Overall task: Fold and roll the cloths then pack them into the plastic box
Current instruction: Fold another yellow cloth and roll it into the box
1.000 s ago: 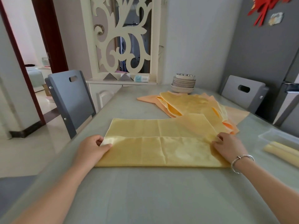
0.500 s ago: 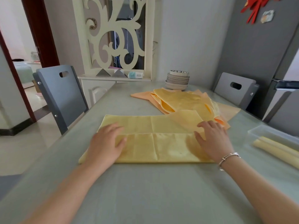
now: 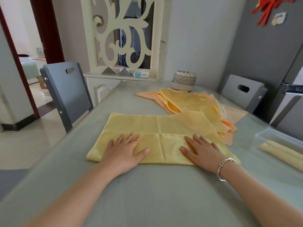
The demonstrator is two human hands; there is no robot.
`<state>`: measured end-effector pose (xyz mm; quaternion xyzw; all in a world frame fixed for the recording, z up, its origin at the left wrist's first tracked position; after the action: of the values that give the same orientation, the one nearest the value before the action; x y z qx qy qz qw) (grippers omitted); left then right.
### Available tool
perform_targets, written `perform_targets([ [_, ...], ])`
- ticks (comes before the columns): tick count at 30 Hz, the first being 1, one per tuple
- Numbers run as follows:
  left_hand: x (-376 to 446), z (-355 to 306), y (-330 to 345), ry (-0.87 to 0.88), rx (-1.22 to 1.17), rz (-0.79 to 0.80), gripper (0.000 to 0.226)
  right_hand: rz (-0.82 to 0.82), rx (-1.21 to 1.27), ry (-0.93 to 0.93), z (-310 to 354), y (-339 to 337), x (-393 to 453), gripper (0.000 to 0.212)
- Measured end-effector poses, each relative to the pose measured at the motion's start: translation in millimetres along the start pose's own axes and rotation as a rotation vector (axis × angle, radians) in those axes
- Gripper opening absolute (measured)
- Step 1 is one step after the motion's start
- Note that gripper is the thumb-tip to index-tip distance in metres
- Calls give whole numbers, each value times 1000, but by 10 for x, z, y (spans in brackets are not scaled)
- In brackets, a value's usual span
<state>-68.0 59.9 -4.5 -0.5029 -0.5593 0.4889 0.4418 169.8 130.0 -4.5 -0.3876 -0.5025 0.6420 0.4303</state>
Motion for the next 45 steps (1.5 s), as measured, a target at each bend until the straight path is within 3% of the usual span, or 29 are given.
perform_targets([
  [7, 287, 229, -519, -87, -98, -159, 59, -280, 62, -119, 228, -479, 206, 46],
  [16, 399, 672, -386, -168, -186, -273, 48, -179, -159, -87, 550, -364, 1278, 62],
  [19, 423, 752, -374, -180, -183, -281, 46, -145, -252, -54, 606, -268, 1546, 58],
  [26, 439, 733, -398, -188, -181, -294, 43, -247, -443, -58, 642, -403, 1790, 46],
  [32, 358, 627, -664, -130, -151, -466, 53, -398, -457, -245, 841, -684, 1284, 22],
  [36, 199, 397, -820, 2, -48, -580, 72, -477, -466, -447, 986, -754, 514, 20],
  [39, 123, 274, -779, 51, 43, -550, 73, -575, -431, -570, 1008, -758, 9, 24],
  [42, 66, 254, -721, 40, 38, -462, 57, -582, -457, -557, 862, -634, -247, 27],
  [45, -30, 284, -728, 15, -19, -431, 51, -596, -481, -404, 557, -596, -363, 32],
])
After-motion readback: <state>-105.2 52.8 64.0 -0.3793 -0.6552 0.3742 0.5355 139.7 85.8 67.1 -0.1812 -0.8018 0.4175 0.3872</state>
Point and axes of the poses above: each hand's wrist, its own x-axis towards the middle knuckle, its own y-axis out of the palm, z = x × y, the point moved 10 cm from there along x, towards the middle knuckle, and after that the axes turned 4 degrees about x, right-handed, at the moved point
